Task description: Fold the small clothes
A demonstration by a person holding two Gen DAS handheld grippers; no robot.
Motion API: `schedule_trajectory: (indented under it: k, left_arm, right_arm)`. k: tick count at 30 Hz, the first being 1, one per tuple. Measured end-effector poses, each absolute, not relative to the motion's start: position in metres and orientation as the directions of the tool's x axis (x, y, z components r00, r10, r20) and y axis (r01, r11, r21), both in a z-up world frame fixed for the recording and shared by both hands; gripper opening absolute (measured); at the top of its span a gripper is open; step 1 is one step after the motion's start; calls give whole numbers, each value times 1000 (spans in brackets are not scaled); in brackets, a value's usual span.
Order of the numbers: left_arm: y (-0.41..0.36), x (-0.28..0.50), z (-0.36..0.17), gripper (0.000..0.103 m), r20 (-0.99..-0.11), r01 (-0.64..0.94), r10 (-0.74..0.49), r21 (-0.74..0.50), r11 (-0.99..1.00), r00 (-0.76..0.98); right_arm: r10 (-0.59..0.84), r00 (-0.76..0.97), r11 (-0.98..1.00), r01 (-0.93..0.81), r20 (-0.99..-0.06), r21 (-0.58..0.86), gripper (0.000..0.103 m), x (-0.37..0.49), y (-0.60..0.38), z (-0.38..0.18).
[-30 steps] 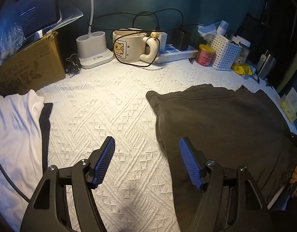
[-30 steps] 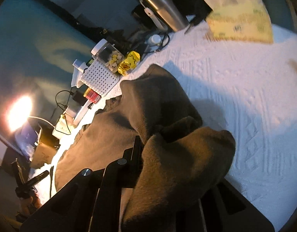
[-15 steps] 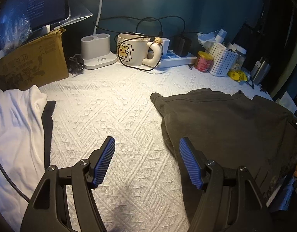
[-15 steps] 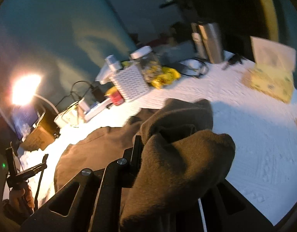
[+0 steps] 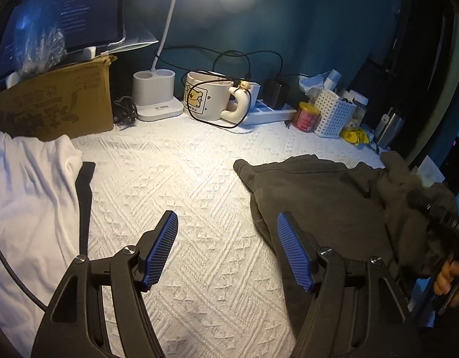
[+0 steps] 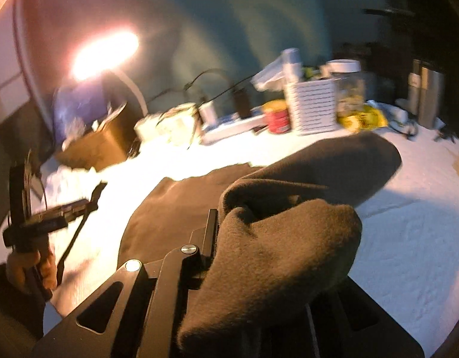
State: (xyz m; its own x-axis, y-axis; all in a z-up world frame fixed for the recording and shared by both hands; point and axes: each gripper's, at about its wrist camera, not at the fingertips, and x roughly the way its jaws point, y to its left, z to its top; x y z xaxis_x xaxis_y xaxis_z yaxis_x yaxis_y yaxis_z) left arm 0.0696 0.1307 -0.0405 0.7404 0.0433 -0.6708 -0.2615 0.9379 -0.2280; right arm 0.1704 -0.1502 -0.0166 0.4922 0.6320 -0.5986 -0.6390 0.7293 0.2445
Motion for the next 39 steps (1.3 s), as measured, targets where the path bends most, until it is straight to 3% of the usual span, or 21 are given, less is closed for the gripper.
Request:
schedule_trajectory:
  k: [14,18,22,30,34,39]
  left_arm:
    - [146,44,-54,70,-674,-276,23,-271,922,738]
    - [148,40,-54,70,-673,-280,27,-271,921,739]
    - [150,39,-54,70,-687,-282,27,-263,923,727]
    - [154,36,-43,70,-691,-310,54,-252,917,721]
    - [146,41,-32,70,-686,-299,65,-228,927,725]
    - [122,54,-16,70,-676,-261,66,-191,946,734]
  right_arm:
    - [568,349,654,-741,-745,151,16,128,-67,-64]
    - [551,269,604,-781,-790,156,24,120,-49,-71]
    - [593,125,510,-823,-795,250,57,106,-35,-75]
    - [611,104,441,-868,-785,229,61,85,-33,-58]
    - [672,30,372,-878,-740,302,76,74,-45,-35]
    - [722,63,363,-882,-689,299,77,73,-70,-8]
